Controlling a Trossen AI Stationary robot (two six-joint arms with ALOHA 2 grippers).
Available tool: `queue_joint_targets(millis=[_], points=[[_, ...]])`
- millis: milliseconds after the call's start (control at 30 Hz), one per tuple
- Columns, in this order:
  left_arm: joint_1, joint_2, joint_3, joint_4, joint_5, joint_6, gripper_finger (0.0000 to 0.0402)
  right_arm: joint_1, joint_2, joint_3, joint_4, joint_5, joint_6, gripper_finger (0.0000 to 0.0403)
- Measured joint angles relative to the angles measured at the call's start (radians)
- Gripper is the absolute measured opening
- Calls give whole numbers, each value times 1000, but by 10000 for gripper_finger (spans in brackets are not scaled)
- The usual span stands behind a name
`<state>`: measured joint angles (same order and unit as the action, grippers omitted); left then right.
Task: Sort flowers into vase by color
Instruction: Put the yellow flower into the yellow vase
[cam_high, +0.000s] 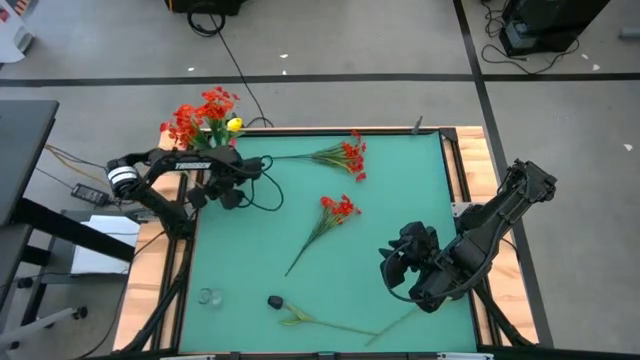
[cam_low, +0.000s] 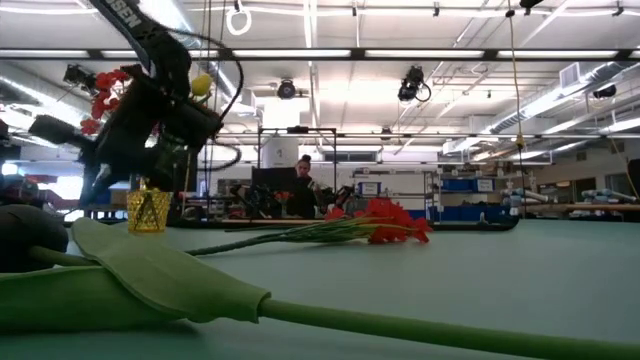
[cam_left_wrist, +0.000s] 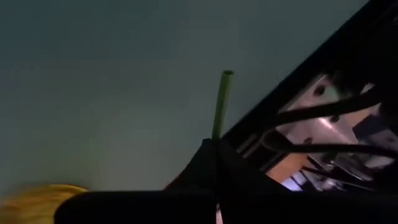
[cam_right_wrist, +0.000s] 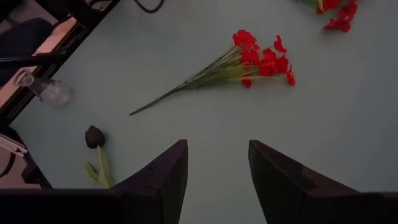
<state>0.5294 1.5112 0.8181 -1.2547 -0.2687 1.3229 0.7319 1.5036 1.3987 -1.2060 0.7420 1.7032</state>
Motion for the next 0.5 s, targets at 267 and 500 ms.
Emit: queue_joint_targets(millis=[267,500], points=[[-235,-7,179,-44,171,-185,0,-2,-9,0,4,-102,67,178],[-398,-6,354,113,369,-629,0,-21,-59,0,-7,-198,73,178]])
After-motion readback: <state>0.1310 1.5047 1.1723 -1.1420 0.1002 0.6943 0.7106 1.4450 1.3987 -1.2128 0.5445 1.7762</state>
